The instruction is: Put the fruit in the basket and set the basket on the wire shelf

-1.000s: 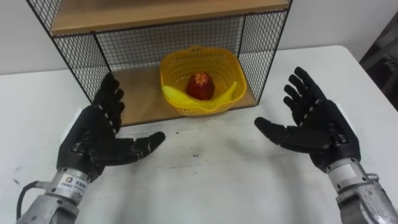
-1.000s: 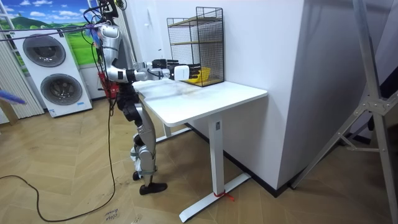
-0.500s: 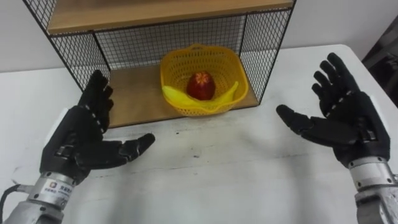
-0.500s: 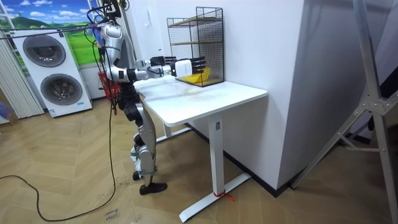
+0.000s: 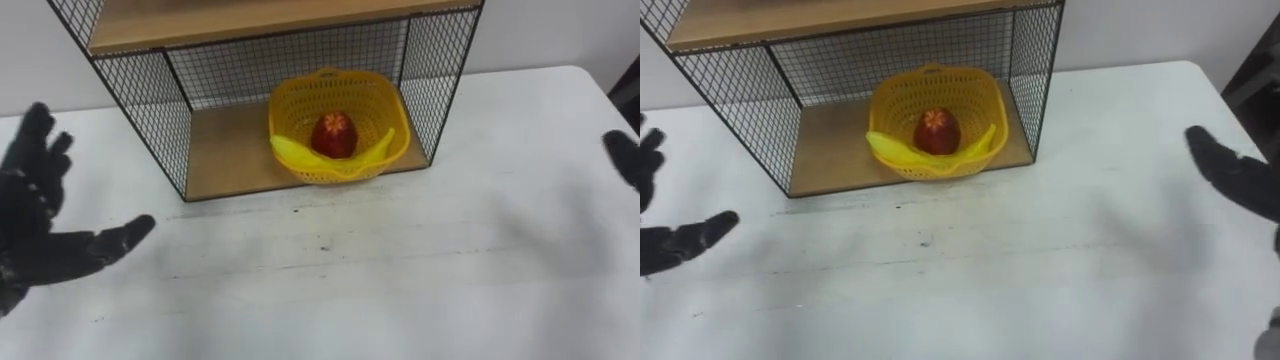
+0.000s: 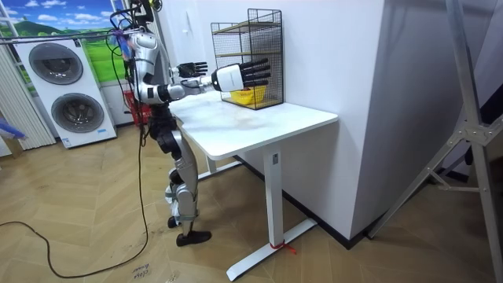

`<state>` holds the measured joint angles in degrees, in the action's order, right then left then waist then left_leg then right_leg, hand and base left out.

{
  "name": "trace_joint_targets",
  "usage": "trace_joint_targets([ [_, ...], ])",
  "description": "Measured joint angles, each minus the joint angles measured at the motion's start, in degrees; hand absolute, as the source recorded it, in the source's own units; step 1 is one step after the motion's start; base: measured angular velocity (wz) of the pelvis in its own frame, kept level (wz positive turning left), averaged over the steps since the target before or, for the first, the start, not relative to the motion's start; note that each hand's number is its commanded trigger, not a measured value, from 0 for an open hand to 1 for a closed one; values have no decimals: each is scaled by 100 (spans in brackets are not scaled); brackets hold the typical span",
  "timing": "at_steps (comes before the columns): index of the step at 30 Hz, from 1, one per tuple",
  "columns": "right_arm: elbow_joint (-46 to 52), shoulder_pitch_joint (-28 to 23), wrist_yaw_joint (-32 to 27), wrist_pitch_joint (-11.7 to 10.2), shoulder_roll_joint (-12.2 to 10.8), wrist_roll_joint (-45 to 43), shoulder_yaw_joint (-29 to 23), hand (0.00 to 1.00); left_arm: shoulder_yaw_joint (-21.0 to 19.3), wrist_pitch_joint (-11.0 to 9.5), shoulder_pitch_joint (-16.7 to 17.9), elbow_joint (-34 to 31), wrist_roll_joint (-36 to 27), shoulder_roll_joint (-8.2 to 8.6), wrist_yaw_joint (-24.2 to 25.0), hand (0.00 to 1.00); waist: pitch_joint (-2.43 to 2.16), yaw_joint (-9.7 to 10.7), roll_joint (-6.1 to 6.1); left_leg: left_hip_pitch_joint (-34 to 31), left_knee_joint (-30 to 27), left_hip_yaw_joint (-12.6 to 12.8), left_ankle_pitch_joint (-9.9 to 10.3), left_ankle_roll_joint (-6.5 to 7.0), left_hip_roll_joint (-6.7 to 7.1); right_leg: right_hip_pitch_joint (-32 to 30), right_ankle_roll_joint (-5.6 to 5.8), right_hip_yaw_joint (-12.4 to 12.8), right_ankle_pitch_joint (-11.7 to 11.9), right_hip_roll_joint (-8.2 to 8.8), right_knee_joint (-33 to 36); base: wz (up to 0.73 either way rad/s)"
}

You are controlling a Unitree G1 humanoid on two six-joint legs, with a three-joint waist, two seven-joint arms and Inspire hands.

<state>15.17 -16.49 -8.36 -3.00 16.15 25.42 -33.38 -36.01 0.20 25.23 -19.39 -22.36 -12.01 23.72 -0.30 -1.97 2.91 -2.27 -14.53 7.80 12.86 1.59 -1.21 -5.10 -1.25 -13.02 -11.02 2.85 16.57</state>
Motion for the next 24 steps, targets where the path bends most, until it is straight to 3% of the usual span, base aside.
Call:
trace_joint_targets([
  [7, -12, -2, -879, -8, 27, 148, -544, 0, -655, -1, 63, -5, -1195, -32, -382, 0, -37, -47, 67, -11, 2, -17, 0, 0, 13, 5, 3, -4, -41, 16, 27, 1],
  [8, -11, -1, -941, -8, 30, 144, -612, 0, -712, -1, 66, -5, -1271, -42, -421, 0, -20, -61, 41, -9, -2, -19, 0, 0, 19, 3, 5, -7, -55, 25, 43, 7],
  [12, -21, -139, -1319, -15, 204, 259, -1102, 0, -1174, -15, 186, -3, -2454, -42, -727, 0, -17, -150, 40, -10, -10, -21, 1, 0, 71, -107, 0, -59, -201, 135, 310, 5],
  [17, -21, -277, -1857, -16, 212, 491, -1379, 0, -1706, -71, 207, 17, -3708, -46, -1396, 0, -28, -255, 57, -10, 12, -69, -7, -16, 69, -97, -19, -112, -223, 133, 318, 6],
  [18, -21, -281, -2032, -16, 214, 533, -1420, 0, -1798, -114, 199, 73, -4194, -47, -1582, 0, -30, -310, 61, -14, 0, -64, -8, -18, 70, -97, -21, -111, -228, 133, 325, 0],
  [21, -91, -304, -2442, -20, 255, 791, -1569, 0, -2166, -246, 185, 521, -4923, -51, -2071, 0, -34, -350, 69, -9, 10, -57, -8, -19, 80, -99, -2, -98, -269, 136, 343, 5],
  [24, -354, -447, -2850, -20, 259, 1102, -1827, 0, -2523, -330, 196, 1431, -5343, -58, -2724, 0, -44, -366, 88, -39, 52, -116, -8, -18, 102, -105, 12, -161, -294, 158, 331, 12],
])
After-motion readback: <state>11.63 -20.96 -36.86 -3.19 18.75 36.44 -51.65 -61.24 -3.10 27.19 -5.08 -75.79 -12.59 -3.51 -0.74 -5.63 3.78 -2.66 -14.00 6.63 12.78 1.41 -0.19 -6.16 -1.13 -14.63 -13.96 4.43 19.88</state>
